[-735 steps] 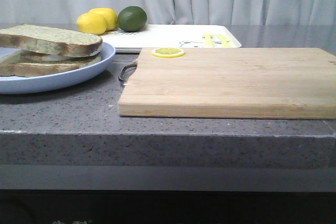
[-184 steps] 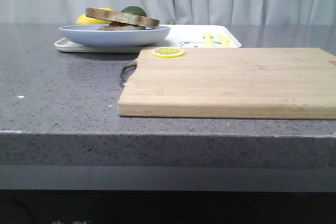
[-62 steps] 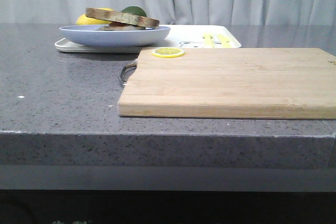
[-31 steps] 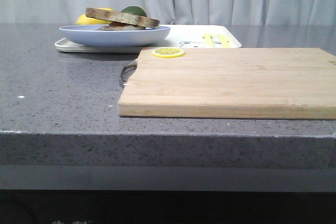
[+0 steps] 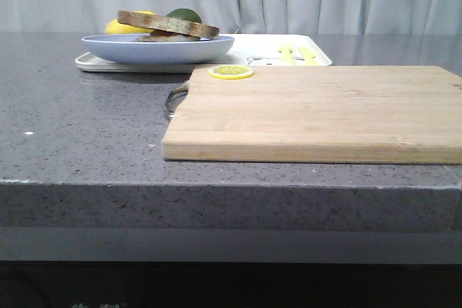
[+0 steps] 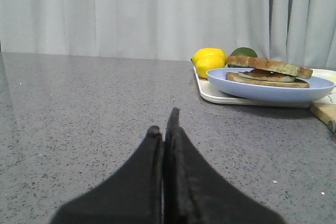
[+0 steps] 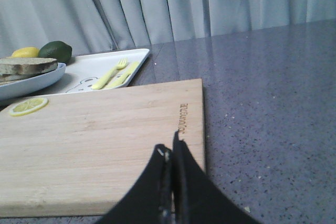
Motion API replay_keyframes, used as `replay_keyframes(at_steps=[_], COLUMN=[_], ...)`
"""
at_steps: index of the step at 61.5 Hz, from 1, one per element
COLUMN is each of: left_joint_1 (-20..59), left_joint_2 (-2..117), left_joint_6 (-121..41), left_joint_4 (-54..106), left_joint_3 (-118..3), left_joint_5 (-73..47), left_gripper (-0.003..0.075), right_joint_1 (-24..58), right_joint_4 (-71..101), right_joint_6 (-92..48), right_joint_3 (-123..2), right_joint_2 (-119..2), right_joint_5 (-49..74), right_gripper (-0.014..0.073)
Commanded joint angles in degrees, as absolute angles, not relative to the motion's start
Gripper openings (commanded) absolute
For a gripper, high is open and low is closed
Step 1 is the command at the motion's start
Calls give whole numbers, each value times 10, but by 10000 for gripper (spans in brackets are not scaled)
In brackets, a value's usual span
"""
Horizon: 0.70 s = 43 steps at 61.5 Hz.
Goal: Place bread and move sandwich to tray
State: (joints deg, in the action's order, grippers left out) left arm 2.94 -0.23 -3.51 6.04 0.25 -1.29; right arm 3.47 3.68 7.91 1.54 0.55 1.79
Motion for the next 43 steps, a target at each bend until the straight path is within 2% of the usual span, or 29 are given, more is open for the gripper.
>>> replay_keyframes(at_steps=[1,43], left_joint_1=[28,28], left_joint_2=[-15,-15], left_joint_6=[-30,-30], left_joint_4=[65,65], left_joint_3=[3,3], left_joint_5=[29,29], left_gripper=[-20,-20], right_joint_1=[30,30], right_joint_4=[36,25], right_joint_6=[77,77], right_joint_3=[14,14], right_joint_2=[16,16], right_joint_5=[-47,-23], right_gripper=[-69,-69])
